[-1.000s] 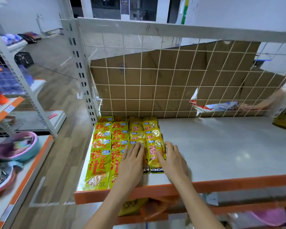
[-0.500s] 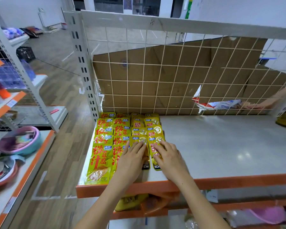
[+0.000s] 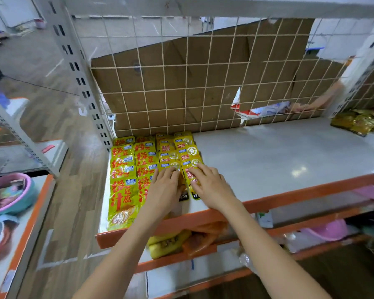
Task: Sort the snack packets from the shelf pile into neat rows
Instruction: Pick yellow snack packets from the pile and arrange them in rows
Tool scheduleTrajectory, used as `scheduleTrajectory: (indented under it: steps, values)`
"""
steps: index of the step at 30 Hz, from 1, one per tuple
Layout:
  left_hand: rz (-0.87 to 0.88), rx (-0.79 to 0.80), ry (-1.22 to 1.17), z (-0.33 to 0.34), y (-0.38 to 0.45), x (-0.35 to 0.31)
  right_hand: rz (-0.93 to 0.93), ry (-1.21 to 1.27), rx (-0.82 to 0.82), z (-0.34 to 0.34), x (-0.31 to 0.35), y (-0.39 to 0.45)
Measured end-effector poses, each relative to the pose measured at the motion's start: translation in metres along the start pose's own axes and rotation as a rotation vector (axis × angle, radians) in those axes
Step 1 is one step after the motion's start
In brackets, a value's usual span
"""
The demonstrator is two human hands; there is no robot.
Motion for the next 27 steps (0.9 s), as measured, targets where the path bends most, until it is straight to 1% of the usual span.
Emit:
scheduleTrajectory:
  steps: [2,3,5,7,9,11,15,20,27]
  values:
    - [0.013,0.018,0.027,-0.005,0.002,-0.004,0.021,0.082,-0.006,-0.01,-0.008,-0.01]
    - [0.035,0.003,0.052,-0.012,0.002,-0.011,0.031,0.073,-0.022,-0.016,-0.015,-0.019]
    - [0.098,-0.09,0.101,-0.025,0.001,-0.031,0.057,-0.014,-0.077,-0.028,-0.036,-0.042]
    - [0.185,-0.201,0.101,-0.036,-0.004,-0.063,0.098,-0.06,-0.137,-0.041,-0.061,-0.07]
    - [0.26,-0.257,0.068,-0.041,-0.013,-0.105,0.147,-0.064,-0.205,-0.052,-0.087,-0.102]
    - [0.337,-0.28,0.017,-0.036,-0.021,-0.15,0.209,-0.054,-0.248,-0.061,-0.117,-0.136]
    - [0.465,-0.241,-0.005,-0.014,-0.03,-0.248,0.348,-0.078,-0.219,-0.066,-0.19,-0.206]
    - [0.542,-0.16,-0.055,0.015,-0.029,-0.351,0.508,-0.072,-0.27,-0.085,-0.273,-0.291]
    - [0.621,-0.067,-0.137,0.047,-0.018,-0.475,0.731,-0.073,-0.314,-0.105,-0.367,-0.389]
Point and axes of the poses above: each hand's wrist, its own y-axis towards the middle knuckle, its own z-axis out of the palm, x = y × z, the point moved 9 cm from there along y, towards the middle knuckle, and after that the axes turned 4 degrees about z, right-handed, at the moved point
